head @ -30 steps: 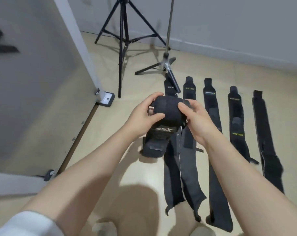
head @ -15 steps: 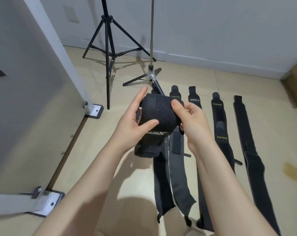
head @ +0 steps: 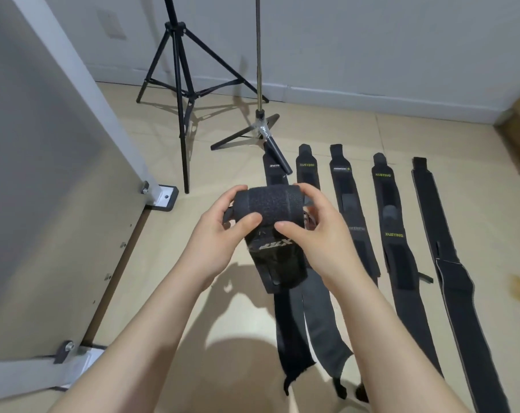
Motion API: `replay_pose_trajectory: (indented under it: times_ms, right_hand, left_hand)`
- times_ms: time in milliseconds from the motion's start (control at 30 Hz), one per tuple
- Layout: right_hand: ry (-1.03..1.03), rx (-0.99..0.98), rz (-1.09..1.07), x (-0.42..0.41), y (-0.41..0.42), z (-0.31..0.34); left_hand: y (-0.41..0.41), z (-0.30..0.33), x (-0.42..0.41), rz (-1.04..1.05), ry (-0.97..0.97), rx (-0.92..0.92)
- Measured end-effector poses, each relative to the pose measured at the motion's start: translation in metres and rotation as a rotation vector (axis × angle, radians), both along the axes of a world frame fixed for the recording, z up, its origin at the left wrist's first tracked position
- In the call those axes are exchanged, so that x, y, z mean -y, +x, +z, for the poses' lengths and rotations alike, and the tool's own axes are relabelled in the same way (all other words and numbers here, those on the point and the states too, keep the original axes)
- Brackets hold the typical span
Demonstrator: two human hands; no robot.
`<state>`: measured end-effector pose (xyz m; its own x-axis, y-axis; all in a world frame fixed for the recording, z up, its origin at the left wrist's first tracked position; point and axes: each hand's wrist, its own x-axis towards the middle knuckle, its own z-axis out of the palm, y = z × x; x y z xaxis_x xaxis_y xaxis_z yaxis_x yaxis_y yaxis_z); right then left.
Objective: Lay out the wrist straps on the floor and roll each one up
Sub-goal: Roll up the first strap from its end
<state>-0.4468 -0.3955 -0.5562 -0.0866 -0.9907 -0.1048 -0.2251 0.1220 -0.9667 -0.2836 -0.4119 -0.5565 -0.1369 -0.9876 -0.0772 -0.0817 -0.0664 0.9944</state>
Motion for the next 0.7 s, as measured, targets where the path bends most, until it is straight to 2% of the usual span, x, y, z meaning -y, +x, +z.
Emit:
replay_pose_trajectory:
  times_ms: [67, 567, 700]
  right_hand:
    - [0.020, -0.035, 0.006, -0.001, -0.001, -0.006]
    - [0.173, 0.264, -0.047, 0.008, -0.022, -0.008]
    - [0.198, 0.286, -0.022, 0.008, -0.017, -0.005]
  left_hand:
    - [0.003, -0.002, 0.001, -0.016, 0.021, 0.001]
    - [-0.014, -0.011, 0.004, -0.099, 0.127, -0.214]
    - [-0.015, -0.013, 0.007, -0.082, 0.135, -0.234]
